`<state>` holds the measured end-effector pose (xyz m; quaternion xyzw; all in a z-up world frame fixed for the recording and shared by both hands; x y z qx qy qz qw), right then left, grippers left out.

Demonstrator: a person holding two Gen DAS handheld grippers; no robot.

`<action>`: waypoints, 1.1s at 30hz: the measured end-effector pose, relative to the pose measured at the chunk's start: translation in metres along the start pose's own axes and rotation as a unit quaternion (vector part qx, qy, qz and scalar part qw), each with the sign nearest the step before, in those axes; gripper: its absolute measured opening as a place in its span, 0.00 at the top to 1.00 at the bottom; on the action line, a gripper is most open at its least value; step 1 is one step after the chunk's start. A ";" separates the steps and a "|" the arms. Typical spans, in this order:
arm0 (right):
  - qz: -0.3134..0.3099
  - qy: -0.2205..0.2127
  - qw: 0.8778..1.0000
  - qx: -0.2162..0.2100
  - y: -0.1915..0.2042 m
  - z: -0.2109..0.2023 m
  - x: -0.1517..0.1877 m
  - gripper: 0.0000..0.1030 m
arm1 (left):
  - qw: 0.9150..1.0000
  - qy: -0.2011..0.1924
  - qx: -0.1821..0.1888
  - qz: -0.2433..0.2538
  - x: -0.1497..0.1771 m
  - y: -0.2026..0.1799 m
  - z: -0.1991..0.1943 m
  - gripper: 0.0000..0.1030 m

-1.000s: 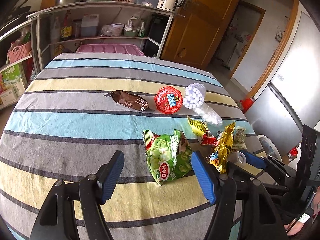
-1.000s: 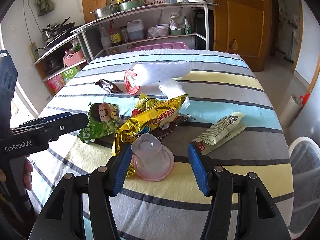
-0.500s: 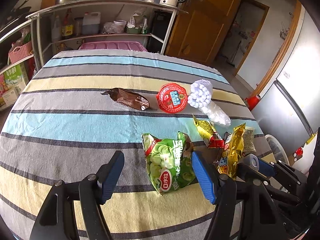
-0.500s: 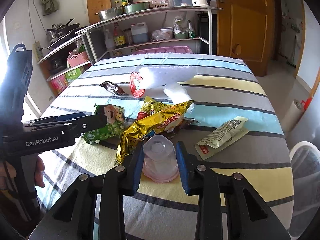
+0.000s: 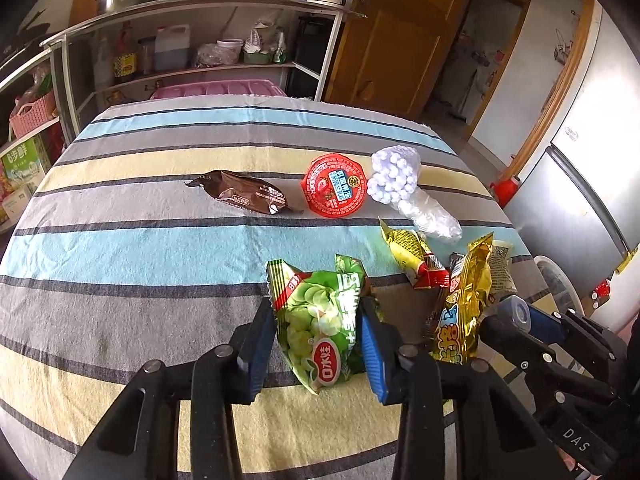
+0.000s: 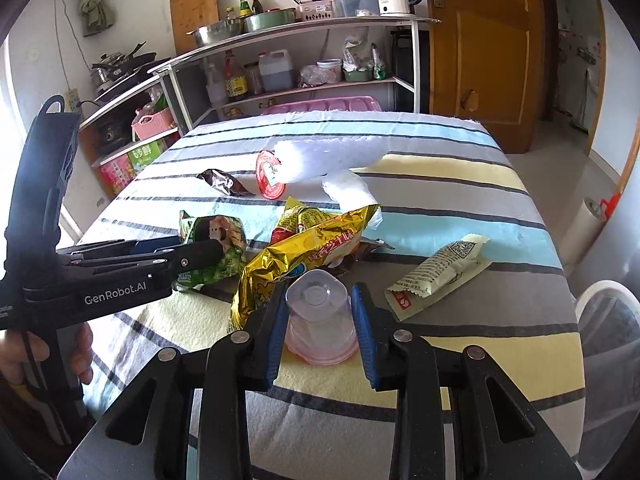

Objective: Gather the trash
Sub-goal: 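Grasp the clear plastic cup with the right tool while the left tool grasps the green chip bag, then carry the clear cup in the right tool while the left tool carries the chip bag over the bin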

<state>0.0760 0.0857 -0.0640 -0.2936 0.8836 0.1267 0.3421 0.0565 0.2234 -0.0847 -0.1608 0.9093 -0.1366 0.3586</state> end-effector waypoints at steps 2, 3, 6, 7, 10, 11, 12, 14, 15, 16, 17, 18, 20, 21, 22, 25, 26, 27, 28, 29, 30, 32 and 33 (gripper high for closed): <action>0.002 -0.001 1.000 0.000 -0.001 -0.001 0.000 0.68 | 1.000 -0.001 0.001 0.001 0.000 0.000 -0.001 0.63; 0.002 -0.001 1.000 0.001 -0.001 -0.001 0.000 0.68 | 1.000 -0.001 0.003 0.000 0.000 0.000 -0.001 0.64; 0.003 -0.002 1.000 0.001 -0.002 -0.002 0.000 0.68 | 1.000 -0.003 0.001 0.005 0.001 -0.001 -0.002 0.65; 0.003 -0.002 1.000 0.001 -0.002 -0.002 0.000 0.68 | 1.000 -0.003 0.001 0.005 0.001 -0.001 -0.003 0.65; 0.003 -0.004 1.000 0.000 -0.002 -0.003 0.000 0.68 | 1.000 -0.007 0.003 0.004 0.000 0.000 -0.005 0.65; 0.003 -0.005 1.000 0.000 -0.003 -0.003 0.000 0.68 | 1.000 -0.009 0.002 0.003 0.000 0.000 -0.007 0.65; 0.003 -0.006 1.000 0.000 -0.003 -0.004 -0.001 0.68 | 1.000 -0.011 0.001 0.006 0.000 -0.001 -0.009 0.65; 0.005 -0.009 1.000 0.001 -0.004 -0.005 -0.001 0.68 | 1.000 -0.016 -0.003 0.010 -0.002 -0.002 -0.012 0.65; 0.006 -0.010 1.000 0.001 -0.004 -0.006 -0.002 0.68 | 1.000 -0.017 -0.001 0.011 -0.003 -0.004 -0.014 0.65; 0.007 -0.012 1.000 0.002 -0.004 -0.007 -0.002 0.68 | 1.000 -0.018 0.000 0.012 -0.003 -0.005 -0.015 0.65; 0.007 -0.013 1.000 0.002 -0.005 -0.009 -0.002 0.68 | 1.000 -0.019 -0.001 0.013 -0.004 -0.007 -0.017 0.65; 0.008 -0.015 1.000 0.002 -0.005 -0.010 -0.002 0.68 | 1.000 -0.020 -0.001 0.015 -0.005 -0.008 -0.018 0.65; 0.010 -0.019 1.000 0.003 -0.006 -0.014 -0.003 0.68 | 1.000 -0.023 0.001 0.018 -0.006 -0.012 -0.022 0.65; 0.010 -0.022 1.000 0.004 -0.007 -0.016 -0.003 0.68 | 0.999 -0.025 0.003 0.020 -0.006 -0.015 -0.025 0.65; 0.011 -0.024 1.000 0.004 -0.008 -0.018 -0.003 0.68 | 0.999 -0.027 0.004 0.023 -0.007 -0.018 -0.027 0.65; 0.014 -0.034 0.999 0.008 -0.011 -0.026 -0.005 0.68 | 0.999 -0.033 0.008 0.032 -0.008 -0.028 -0.035 0.65; 0.015 -0.037 0.999 0.009 -0.013 -0.030 -0.005 0.68 | 0.999 -0.035 0.008 0.035 -0.008 -0.032 -0.038 0.65; 0.017 -0.041 0.999 0.011 -0.015 -0.033 -0.005 0.68 | 0.998 -0.039 0.012 0.038 -0.009 -0.036 -0.041 0.65; 0.020 -0.044 0.999 0.012 -0.017 -0.036 -0.006 0.68 | 0.998 -0.041 0.015 0.042 -0.010 -0.040 -0.044 0.65; 0.023 -0.048 0.998 0.013 -0.019 -0.040 -0.006 0.68 | 0.998 -0.043 0.017 0.047 -0.010 -0.045 -0.046 0.65; 0.026 -0.052 0.998 0.016 -0.022 -0.044 -0.007 0.68 | 0.997 -0.045 0.021 0.052 -0.011 -0.050 -0.048 0.65; 0.031 -0.059 0.998 0.020 -0.028 -0.050 -0.007 0.68 | 0.997 -0.047 0.026 0.062 -0.012 -0.060 -0.051 0.65; 0.034 -0.061 0.997 0.023 -0.031 -0.053 -0.006 0.68 | 0.996 -0.049 0.030 0.066 -0.013 -0.065 -0.052 0.65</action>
Point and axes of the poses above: each gripper's, at about its wrist camera, not at the fingertips, and z roughly the way its jaws point, y to its left, x to its underside, the point moved 7 cm from there along z, roughly the way its jaws point, and after that the axes turned 11 degrees about x, right-handed, at the moved point
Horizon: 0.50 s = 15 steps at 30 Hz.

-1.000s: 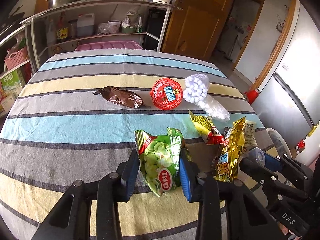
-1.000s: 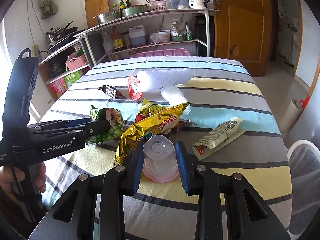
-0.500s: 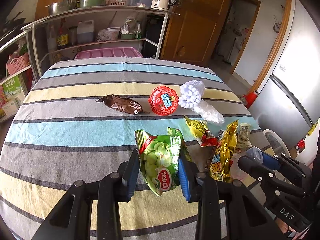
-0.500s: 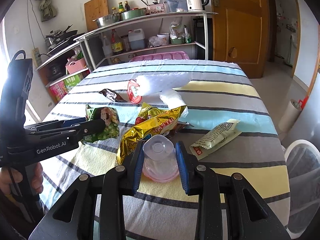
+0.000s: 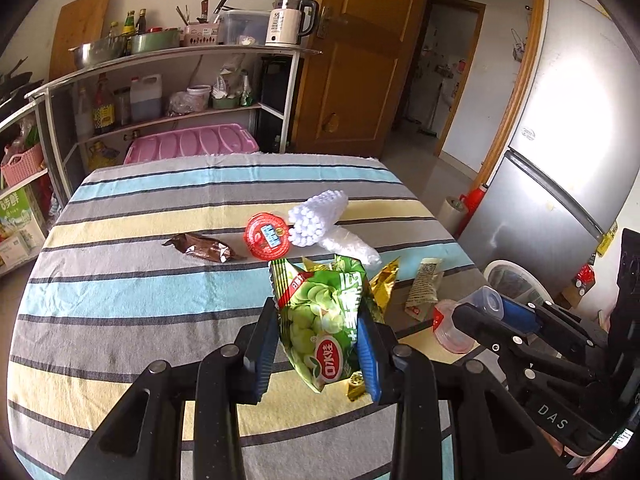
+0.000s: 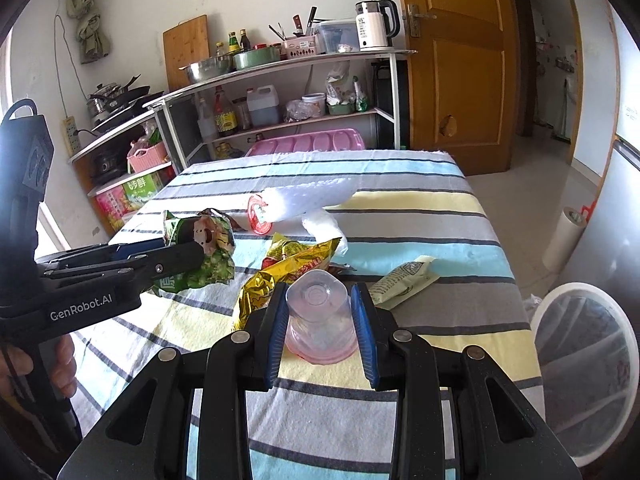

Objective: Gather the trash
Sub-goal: 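Carry the clear cup in the right tool while the left tool carries the chip bag over the bin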

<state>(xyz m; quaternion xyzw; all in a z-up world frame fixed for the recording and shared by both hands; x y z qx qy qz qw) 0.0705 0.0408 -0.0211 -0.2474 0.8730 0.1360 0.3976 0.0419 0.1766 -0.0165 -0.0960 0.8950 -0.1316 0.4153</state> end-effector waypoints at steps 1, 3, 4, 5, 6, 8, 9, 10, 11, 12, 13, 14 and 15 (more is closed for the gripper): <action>0.003 -0.003 1.000 0.004 -0.004 -0.003 -0.001 0.68 | 1.000 0.000 0.004 0.004 -0.001 -0.005 0.000 0.65; 0.010 -0.007 1.000 0.009 -0.012 -0.009 -0.001 0.68 | 1.000 -0.001 0.010 0.009 -0.004 -0.014 0.002 0.65; 0.013 -0.010 1.000 0.012 -0.016 -0.012 -0.001 0.68 | 1.000 -0.002 0.014 0.013 -0.005 -0.019 0.002 0.65; 0.017 -0.012 1.000 0.018 -0.021 -0.015 -0.001 0.68 | 1.000 -0.001 0.017 0.017 -0.006 -0.023 0.003 0.65; 0.020 -0.015 0.999 0.022 -0.026 -0.018 -0.001 0.68 | 1.000 0.000 0.020 0.020 -0.007 -0.028 0.005 0.65; 0.028 -0.020 0.999 0.031 -0.037 -0.026 0.000 0.68 | 0.999 0.003 0.027 0.031 -0.008 -0.040 0.009 0.65; 0.033 -0.022 0.999 0.036 -0.042 -0.029 0.000 0.68 | 0.999 0.003 0.029 0.036 -0.009 -0.047 0.011 0.65; 0.038 -0.025 0.998 0.041 -0.049 -0.033 0.000 0.68 | 0.998 0.004 0.034 0.043 -0.009 -0.054 0.012 0.65; 0.042 -0.028 0.998 0.046 -0.056 -0.037 0.000 0.68 | 0.998 0.004 0.039 0.050 -0.010 -0.061 0.014 0.65; 0.047 -0.029 0.997 0.053 -0.063 -0.040 0.000 0.68 | 0.997 0.004 0.043 0.056 -0.010 -0.069 0.016 0.65; 0.051 -0.031 0.997 0.058 -0.069 -0.043 0.001 0.68 | 0.997 0.005 0.049 0.063 -0.011 -0.077 0.018 0.65; 0.054 -0.032 0.996 0.064 -0.077 -0.047 0.002 0.68 | 0.996 0.006 0.055 0.069 -0.011 -0.083 0.021 0.65; 0.057 -0.033 0.995 0.071 -0.083 -0.050 0.002 0.68 | 0.995 0.007 0.060 0.075 -0.012 -0.091 0.023 0.65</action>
Point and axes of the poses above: each gripper's, at about its wrist camera, not at the fingertips, and z roughly the way its jaws point, y to its left, x to its underside, the point moved 7 cm from there along z, roughly the way its jaws point, and after that the axes turned 11 degrees about x, right-handed, at the moved point
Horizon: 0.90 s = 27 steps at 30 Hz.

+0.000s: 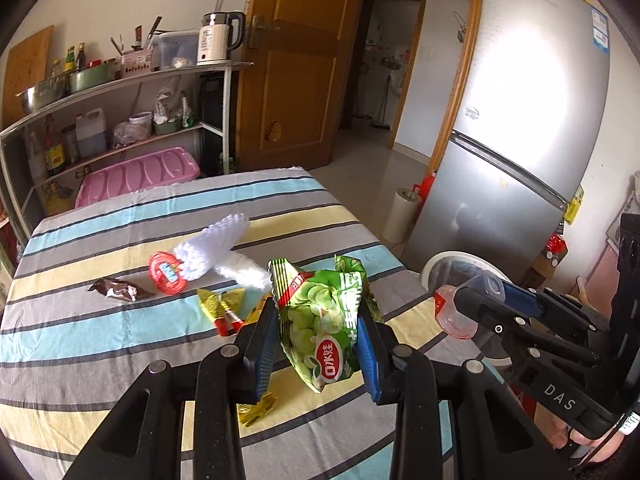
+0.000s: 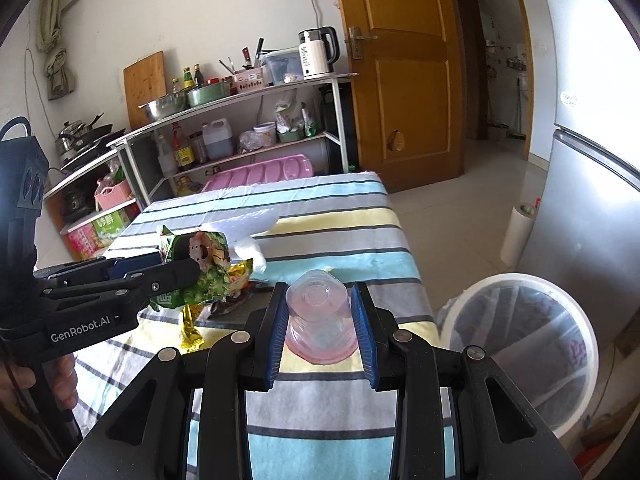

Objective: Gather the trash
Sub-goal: 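Carry the clear cup in the right tool while the left tool carries the chip bag over the bin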

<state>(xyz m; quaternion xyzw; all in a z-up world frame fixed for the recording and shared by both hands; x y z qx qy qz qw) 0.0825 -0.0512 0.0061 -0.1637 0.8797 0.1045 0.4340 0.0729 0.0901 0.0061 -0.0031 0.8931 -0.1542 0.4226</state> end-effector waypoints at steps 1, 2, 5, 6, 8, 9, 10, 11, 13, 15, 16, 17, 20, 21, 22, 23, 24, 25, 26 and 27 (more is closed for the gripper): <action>0.005 -0.002 1.000 0.008 -0.009 -0.003 0.000 0.68 | 1.000 0.002 0.006 0.004 -0.001 -0.007 0.004 0.65; 0.009 -0.002 1.000 0.014 -0.016 -0.005 -0.001 0.68 | 1.000 0.004 0.012 0.009 -0.002 -0.014 0.008 0.65; 0.023 -0.006 0.999 0.035 -0.040 -0.012 0.000 0.68 | 0.999 0.011 0.029 0.023 -0.005 -0.035 0.022 0.65; 0.028 -0.006 0.999 0.042 -0.049 -0.015 0.000 0.68 | 0.999 0.014 0.035 0.026 -0.005 -0.041 0.027 0.65; 0.039 -0.008 0.998 0.056 -0.066 -0.019 0.001 0.68 | 0.998 0.021 0.049 0.034 -0.005 -0.055 0.038 0.65; 0.044 -0.007 0.997 0.063 -0.075 -0.021 0.002 0.68 | 0.997 0.023 0.055 0.039 -0.006 -0.063 0.043 0.65; 0.048 -0.007 0.996 0.069 -0.082 -0.022 0.002 0.68 | 0.997 0.027 0.062 0.044 -0.005 -0.071 0.048 0.65; 0.052 -0.006 0.996 0.078 -0.090 -0.024 0.003 0.68 | 0.996 0.032 0.068 0.050 -0.005 -0.079 0.054 0.65; 0.061 -0.004 0.994 0.090 -0.107 -0.025 0.006 0.68 | 0.994 0.040 0.080 0.059 -0.004 -0.094 0.065 0.65; 0.070 0.001 0.992 0.103 -0.124 -0.025 0.010 0.68 | 0.992 0.046 0.093 0.069 -0.004 -0.108 0.075 0.65; 0.075 0.003 0.991 0.108 -0.132 -0.025 0.012 0.68 | 0.991 0.049 0.099 0.072 -0.004 -0.115 0.080 0.65; 0.080 0.007 0.990 0.113 -0.140 -0.024 0.015 0.68 | 0.990 0.054 0.106 0.075 -0.003 -0.121 0.085 0.65; 0.093 0.015 0.987 0.127 -0.162 -0.021 0.022 0.68 | 0.987 0.064 0.120 0.082 -0.001 -0.137 0.099 0.65; 0.096 0.018 0.987 0.131 -0.168 -0.020 0.024 0.68 | 0.986 0.067 0.122 0.088 0.000 -0.142 0.104 0.65; 0.097 0.022 0.986 0.135 -0.173 -0.019 0.027 0.68 | 0.986 0.072 0.123 0.090 0.001 -0.145 0.109 0.65; 0.100 0.025 0.985 0.139 -0.179 -0.017 0.029 0.68 | 0.985 0.078 0.125 0.092 0.002 -0.148 0.115 0.65; 0.101 0.027 0.984 0.143 -0.183 -0.015 0.031 0.68 | 0.984 0.081 0.126 0.094 0.004 -0.153 0.120 0.65; 0.101 0.031 0.983 0.147 -0.187 -0.013 0.034 0.68 | 0.984 0.085 0.124 0.095 0.005 -0.155 0.125 0.65; 0.102 0.036 0.983 0.150 -0.191 -0.011 0.037 0.68 | 0.984 0.088 0.118 0.100 0.007 -0.156 0.129 0.64; 0.101 0.041 0.982 0.153 -0.195 -0.009 0.040 0.68 | 0.984 0.087 0.113 0.110 0.008 -0.159 0.133 0.64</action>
Point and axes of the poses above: each gripper's, at about its wrist camera, not at the fingertips, and z roughly the way its jaws point, y to its left, x to its underside, the point moved 7 cm from there along z, roughly the way its jaws point, and after that the axes turned 11 degrees about x, right-handed, at the moved point
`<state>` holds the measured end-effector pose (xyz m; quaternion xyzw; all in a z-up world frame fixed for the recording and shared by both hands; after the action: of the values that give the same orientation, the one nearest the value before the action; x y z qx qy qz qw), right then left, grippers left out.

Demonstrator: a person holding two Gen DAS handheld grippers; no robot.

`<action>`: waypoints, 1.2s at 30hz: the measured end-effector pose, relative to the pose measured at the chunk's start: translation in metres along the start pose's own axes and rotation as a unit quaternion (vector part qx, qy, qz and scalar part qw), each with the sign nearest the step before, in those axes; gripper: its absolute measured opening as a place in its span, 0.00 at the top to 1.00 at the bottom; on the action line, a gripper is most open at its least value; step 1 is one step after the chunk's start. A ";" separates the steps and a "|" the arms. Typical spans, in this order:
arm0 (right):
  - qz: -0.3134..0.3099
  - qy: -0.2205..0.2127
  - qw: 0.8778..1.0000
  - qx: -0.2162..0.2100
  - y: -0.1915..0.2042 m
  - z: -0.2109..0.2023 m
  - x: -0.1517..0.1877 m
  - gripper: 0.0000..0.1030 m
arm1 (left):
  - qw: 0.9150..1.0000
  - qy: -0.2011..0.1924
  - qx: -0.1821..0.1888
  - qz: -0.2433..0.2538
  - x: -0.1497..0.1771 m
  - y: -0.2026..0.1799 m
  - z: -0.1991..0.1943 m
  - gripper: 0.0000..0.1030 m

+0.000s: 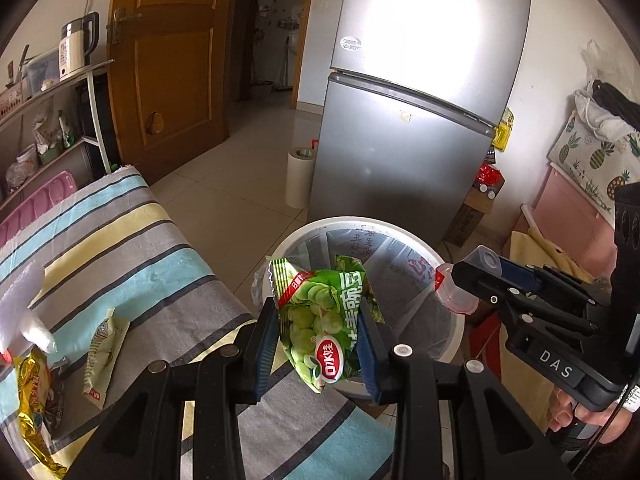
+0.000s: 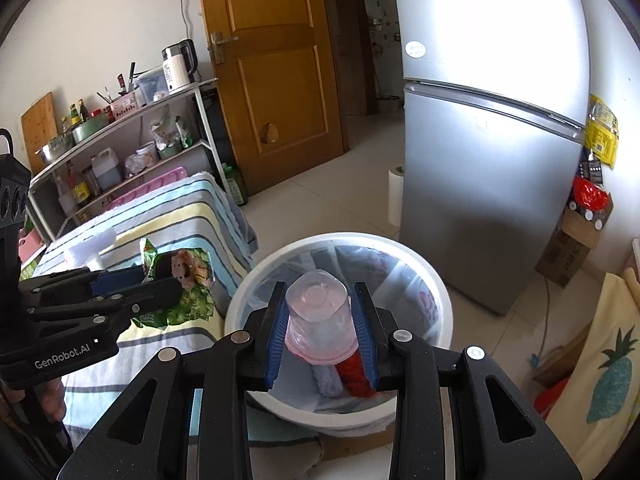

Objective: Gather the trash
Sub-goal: 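Carry the clear cup in the right tool while the left tool carries the chip bag over the bin, then open the right tool to drop the cup while the left tool drops the chip bag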

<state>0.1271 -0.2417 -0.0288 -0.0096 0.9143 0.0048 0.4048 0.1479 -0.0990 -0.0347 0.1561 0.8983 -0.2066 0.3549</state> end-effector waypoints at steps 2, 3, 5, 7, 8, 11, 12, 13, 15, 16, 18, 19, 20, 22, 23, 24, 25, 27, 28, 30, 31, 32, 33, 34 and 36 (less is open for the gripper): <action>-0.003 0.012 1.000 0.005 -0.004 0.009 0.004 0.68 | 1.000 0.008 0.003 0.003 0.000 -0.003 0.010 0.64; -0.003 0.016 1.000 0.009 -0.006 0.013 0.006 0.68 | 1.000 0.013 0.009 0.000 0.000 -0.005 0.016 0.64; 0.000 0.025 1.000 0.011 -0.012 0.022 0.009 0.68 | 1.000 0.021 0.014 -0.004 0.001 -0.007 0.026 0.64; 0.000 0.031 0.999 0.017 -0.013 0.029 0.010 0.68 | 0.999 0.029 0.016 -0.002 0.002 -0.006 0.033 0.64; -0.001 0.035 0.999 0.022 -0.015 0.033 0.012 0.68 | 0.999 0.034 0.014 -0.002 0.003 -0.006 0.037 0.64; 0.000 0.045 0.999 0.022 -0.016 0.042 0.016 0.68 | 0.999 0.041 0.012 -0.007 0.005 -0.002 0.046 0.64; -0.001 0.046 0.999 0.026 -0.017 0.045 0.017 0.68 | 0.999 0.044 0.013 -0.012 0.005 -0.001 0.048 0.63; -0.002 0.049 0.998 0.031 -0.018 0.048 0.018 0.68 | 0.999 0.046 0.013 -0.015 0.005 0.001 0.050 0.61; 0.001 0.054 0.998 0.036 -0.020 0.050 0.020 0.68 | 0.999 0.049 0.010 -0.014 0.006 0.001 0.053 0.55; 0.003 0.056 0.998 0.036 -0.021 0.051 0.021 0.65 | 0.999 0.049 0.008 -0.016 0.006 0.002 0.053 0.51; 0.006 0.057 0.998 0.036 -0.022 0.053 0.022 0.51 | 0.999 0.047 0.012 -0.018 0.005 0.002 0.053 0.49; 0.008 0.057 0.998 0.036 -0.022 0.054 0.022 0.46 | 0.999 0.047 0.010 -0.019 0.006 0.003 0.052 0.49; 0.010 0.058 0.998 0.036 -0.023 0.055 0.023 0.46 | 0.999 0.047 0.008 -0.019 0.006 0.004 0.052 0.49; 0.012 0.058 0.998 0.038 -0.023 0.054 0.023 0.46 | 0.999 0.046 0.009 -0.020 0.006 0.005 0.050 0.49; 0.012 0.057 0.998 0.040 -0.023 0.054 0.023 0.46 | 0.999 0.044 0.010 -0.022 0.005 0.005 0.049 0.49; 0.012 0.056 0.998 0.040 -0.023 0.052 0.023 0.46 | 0.999 0.041 0.010 -0.023 0.005 0.006 0.046 0.49; 0.013 0.054 0.998 0.039 -0.022 0.050 0.022 0.46 | 0.999 0.039 0.008 -0.023 0.005 0.007 0.043 0.49; 0.016 0.049 0.998 0.035 -0.019 0.045 0.021 0.46 | 0.999 0.033 0.004 -0.023 0.004 0.009 0.035 0.49; 0.016 0.045 0.998 0.033 -0.017 0.042 0.019 0.46 | 0.999 0.028 0.001 -0.024 0.004 0.010 0.030 0.49; 0.019 0.036 0.999 0.030 -0.012 0.035 0.015 0.46 | 1.000 0.015 -0.003 -0.026 0.003 0.013 0.017 0.49; 0.022 0.030 0.999 0.023 -0.008 0.030 0.013 0.46 | 1.000 0.009 -0.007 -0.028 0.002 0.015 0.009 0.49; 0.023 0.023 0.999 0.014 -0.003 0.024 0.010 0.46 | 1.000 0.000 -0.014 -0.028 0.002 0.018 0.000 0.49; 0.022 0.017 1.000 0.008 0.002 0.019 0.008 0.46 | 0.999 -0.008 -0.020 -0.027 0.002 0.020 -0.009 0.49; 0.019 0.011 1.000 0.003 0.008 0.014 0.006 0.46 | 0.999 -0.014 -0.025 -0.028 0.002 0.024 -0.019 0.49; 0.012 0.002 1.000 -0.008 0.020 0.005 0.002 0.46 | 0.999 -0.027 -0.031 -0.036 0.006 0.032 -0.038 0.47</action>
<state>0.1289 -0.2214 -0.0342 -0.0021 0.9151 0.0168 0.4029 0.1359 -0.0518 -0.0221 0.1068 0.8996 -0.1955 0.3756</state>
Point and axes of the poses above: each gripper's, at about its wrist camera, not at the fingertips, and z roughly the way its jaws point, y to its left, x to its underside, the point moved 7 cm from there along z, roughly the way its jaws point, and after that the axes turned 11 degrees about x, right-handed, at the moved point
